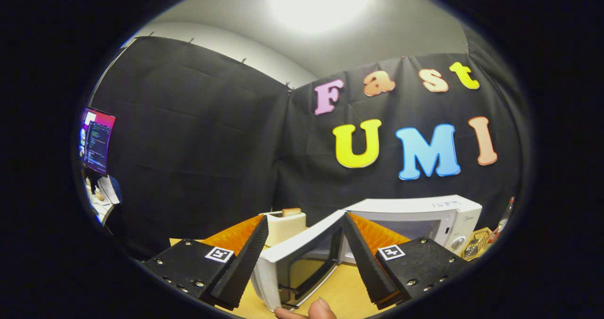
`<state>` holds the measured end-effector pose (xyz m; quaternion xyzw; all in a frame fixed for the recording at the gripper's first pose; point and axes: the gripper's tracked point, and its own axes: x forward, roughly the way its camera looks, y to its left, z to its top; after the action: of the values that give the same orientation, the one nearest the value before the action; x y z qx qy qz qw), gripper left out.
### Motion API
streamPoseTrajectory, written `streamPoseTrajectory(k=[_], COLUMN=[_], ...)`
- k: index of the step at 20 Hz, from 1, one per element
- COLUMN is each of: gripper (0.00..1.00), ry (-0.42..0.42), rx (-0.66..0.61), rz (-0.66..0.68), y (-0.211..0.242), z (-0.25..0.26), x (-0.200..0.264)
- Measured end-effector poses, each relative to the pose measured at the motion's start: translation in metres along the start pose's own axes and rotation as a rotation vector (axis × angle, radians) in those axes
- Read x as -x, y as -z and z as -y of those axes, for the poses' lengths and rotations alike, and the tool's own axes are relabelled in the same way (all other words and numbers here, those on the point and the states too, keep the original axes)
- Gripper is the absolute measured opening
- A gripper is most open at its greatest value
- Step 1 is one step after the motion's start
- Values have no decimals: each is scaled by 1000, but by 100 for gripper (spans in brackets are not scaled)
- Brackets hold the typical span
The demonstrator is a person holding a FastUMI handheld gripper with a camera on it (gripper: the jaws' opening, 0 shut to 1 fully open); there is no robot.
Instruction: Open the microwave, put the food inside, and close the microwave door.
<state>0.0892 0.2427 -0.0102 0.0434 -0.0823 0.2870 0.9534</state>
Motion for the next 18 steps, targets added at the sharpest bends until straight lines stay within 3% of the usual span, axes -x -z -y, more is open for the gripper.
streamPoseTrajectory(k=[2, 5, 7, 8, 11, 12, 14, 16, 18], gripper=[95, 96, 74, 61, 39, 22, 2, 1, 1], ry=[-74, -228, -278, -272, -209, -182, -137, -157, -146], rx=[21, 3, -29, -40, -15, -9, -41, -116, -111], rz=[38, -73, -154, -175, -251, -297, -342, -354, -364], y=[-5, 35, 62, 73, 110, 125, 148, 155, 155], z=[-35, -88, -108, -110, -100, -92, -76, -74, -67], x=[3, -2, -1, -3, -16, -18, -20, -15, -5])
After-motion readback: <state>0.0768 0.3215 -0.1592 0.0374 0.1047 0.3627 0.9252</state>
